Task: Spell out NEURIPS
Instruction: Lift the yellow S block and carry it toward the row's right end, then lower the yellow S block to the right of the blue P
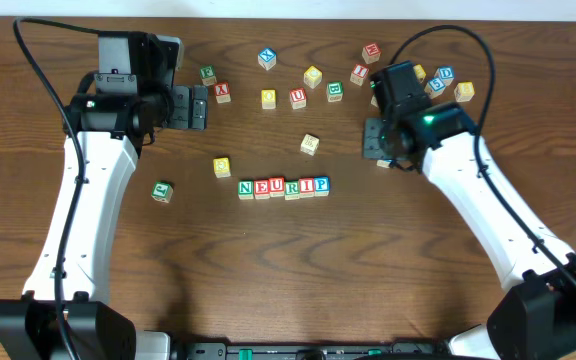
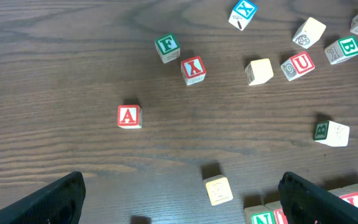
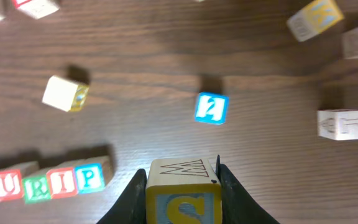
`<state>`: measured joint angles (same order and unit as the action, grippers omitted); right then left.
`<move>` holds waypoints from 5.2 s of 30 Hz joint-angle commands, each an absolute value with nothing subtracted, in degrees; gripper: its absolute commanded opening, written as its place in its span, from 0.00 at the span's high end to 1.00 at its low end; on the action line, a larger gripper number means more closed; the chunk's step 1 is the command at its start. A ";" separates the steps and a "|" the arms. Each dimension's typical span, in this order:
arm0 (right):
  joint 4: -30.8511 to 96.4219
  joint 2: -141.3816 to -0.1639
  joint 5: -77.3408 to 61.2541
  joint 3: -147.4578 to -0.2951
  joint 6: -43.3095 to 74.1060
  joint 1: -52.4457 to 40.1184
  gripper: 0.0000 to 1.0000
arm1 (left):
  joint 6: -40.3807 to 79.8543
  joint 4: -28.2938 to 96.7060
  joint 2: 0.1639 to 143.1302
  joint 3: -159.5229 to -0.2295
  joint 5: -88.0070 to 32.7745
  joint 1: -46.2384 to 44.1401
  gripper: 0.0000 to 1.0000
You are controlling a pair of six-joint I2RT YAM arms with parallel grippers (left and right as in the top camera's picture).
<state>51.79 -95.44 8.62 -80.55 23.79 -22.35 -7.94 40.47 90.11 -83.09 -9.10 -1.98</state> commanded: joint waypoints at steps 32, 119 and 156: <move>49.43 -109.10 8.58 -80.44 24.40 -28.97 0.82 | -8.56 40.49 89.86 -84.55 -9.45 -1.78 0.02; 44.31 -115.57 7.33 -77.87 26.98 -31.92 0.77 | -8.56 40.49 89.86 -84.55 -9.45 -1.78 0.02; 42.39 -115.57 7.38 -76.49 27.00 -31.92 0.68 | -8.54 40.49 89.86 -84.55 -9.45 -1.78 0.02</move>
<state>42.50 -114.74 7.07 -77.08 26.50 -31.83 -7.94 40.47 90.11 -83.09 -9.10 -1.98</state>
